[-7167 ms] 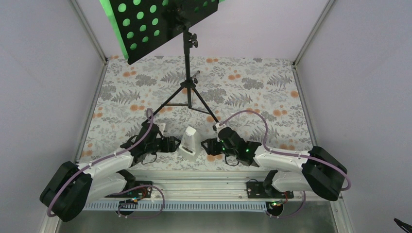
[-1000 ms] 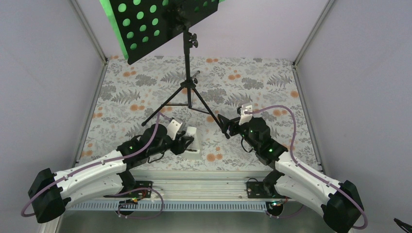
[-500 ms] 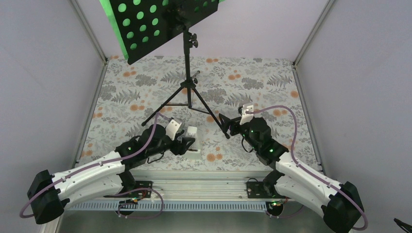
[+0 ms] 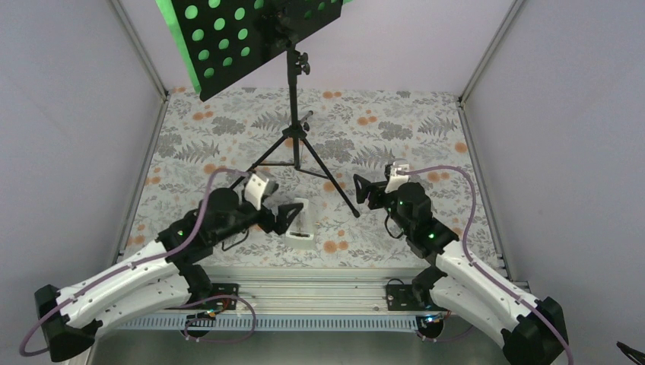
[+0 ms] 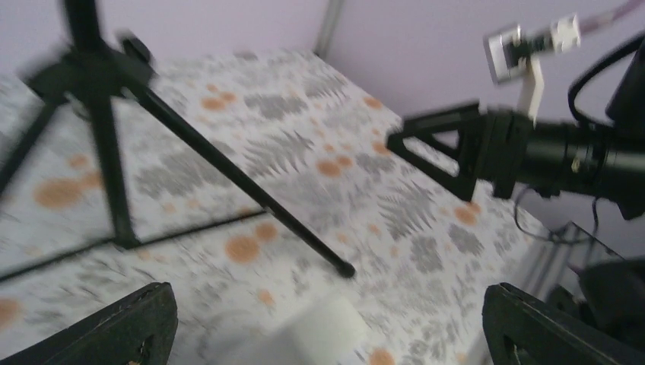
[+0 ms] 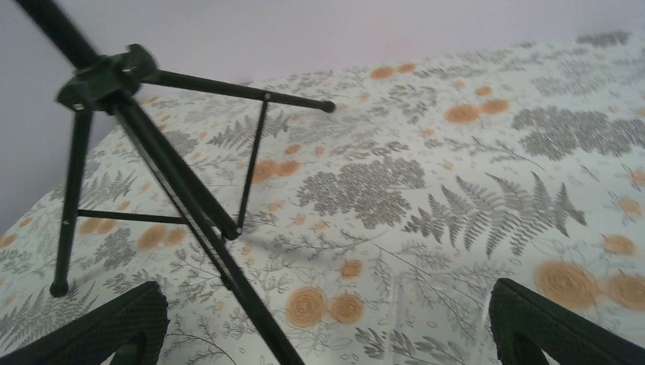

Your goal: Pack up the instrument practice props

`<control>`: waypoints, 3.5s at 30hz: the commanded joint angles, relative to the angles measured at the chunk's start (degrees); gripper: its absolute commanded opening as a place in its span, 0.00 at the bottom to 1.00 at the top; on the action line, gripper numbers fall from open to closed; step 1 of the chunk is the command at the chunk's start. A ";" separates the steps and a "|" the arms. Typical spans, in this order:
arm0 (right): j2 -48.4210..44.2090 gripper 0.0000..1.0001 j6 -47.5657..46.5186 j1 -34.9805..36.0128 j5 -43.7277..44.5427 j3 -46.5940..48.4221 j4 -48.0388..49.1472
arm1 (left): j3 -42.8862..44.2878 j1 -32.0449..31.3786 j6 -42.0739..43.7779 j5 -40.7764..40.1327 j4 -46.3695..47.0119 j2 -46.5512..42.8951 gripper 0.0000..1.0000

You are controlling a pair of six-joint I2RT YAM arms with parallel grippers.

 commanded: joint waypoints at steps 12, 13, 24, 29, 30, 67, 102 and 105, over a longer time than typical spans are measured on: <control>18.32 0.73 5.95 -16.54 -15.67 5.28 -14.66 | 11.17 37.42 9.72 18.44 -5.64 8.08 1.00; 19.21 0.72 5.95 -16.57 -15.45 5.49 -14.61 | 11.92 37.46 11.14 15.95 -6.46 7.71 1.00; 33.37 0.46 4.95 -16.05 -16.74 9.92 -15.11 | 6.19 37.33 17.47 4.24 -6.26 1.19 1.00; 37.85 0.43 4.83 -14.78 -16.36 10.94 -14.96 | 6.55 37.38 17.94 3.20 -6.68 2.16 1.00; 38.51 0.42 4.88 -14.59 -16.30 10.96 -15.01 | 6.40 37.40 17.95 3.32 -6.64 2.10 1.00; 14.03 0.04 15.62 -27.02 -42.05 0.32 -5.14 | 5.55 37.40 17.94 4.90 -6.73 2.98 1.00; 13.66 0.04 11.39 -18.05 -80.08 8.76 -17.32 | 15.16 6.02 38.32 24.83 -4.23 15.88 0.80; 13.63 0.04 11.68 -17.38 -82.02 8.70 -16.87 | 15.76 6.10 39.84 25.22 -5.13 16.88 0.78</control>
